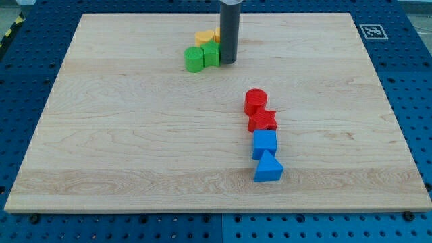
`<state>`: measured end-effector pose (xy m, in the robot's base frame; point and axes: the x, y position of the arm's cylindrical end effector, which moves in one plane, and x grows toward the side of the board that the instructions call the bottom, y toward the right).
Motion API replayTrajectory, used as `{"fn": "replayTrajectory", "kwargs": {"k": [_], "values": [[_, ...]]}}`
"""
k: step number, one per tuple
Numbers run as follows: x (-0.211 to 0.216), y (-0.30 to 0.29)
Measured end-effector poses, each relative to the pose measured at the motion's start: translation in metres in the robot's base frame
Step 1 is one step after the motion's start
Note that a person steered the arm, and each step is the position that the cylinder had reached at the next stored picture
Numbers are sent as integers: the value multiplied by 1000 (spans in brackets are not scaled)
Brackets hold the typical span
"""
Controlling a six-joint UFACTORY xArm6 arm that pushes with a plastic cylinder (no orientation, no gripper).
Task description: Move the green circle to the top left of the board
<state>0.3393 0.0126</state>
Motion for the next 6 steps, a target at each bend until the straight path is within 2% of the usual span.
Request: {"fn": "replayTrajectory", "kwargs": {"k": [3, 6], "values": [[27, -21], [25, -81]]}}
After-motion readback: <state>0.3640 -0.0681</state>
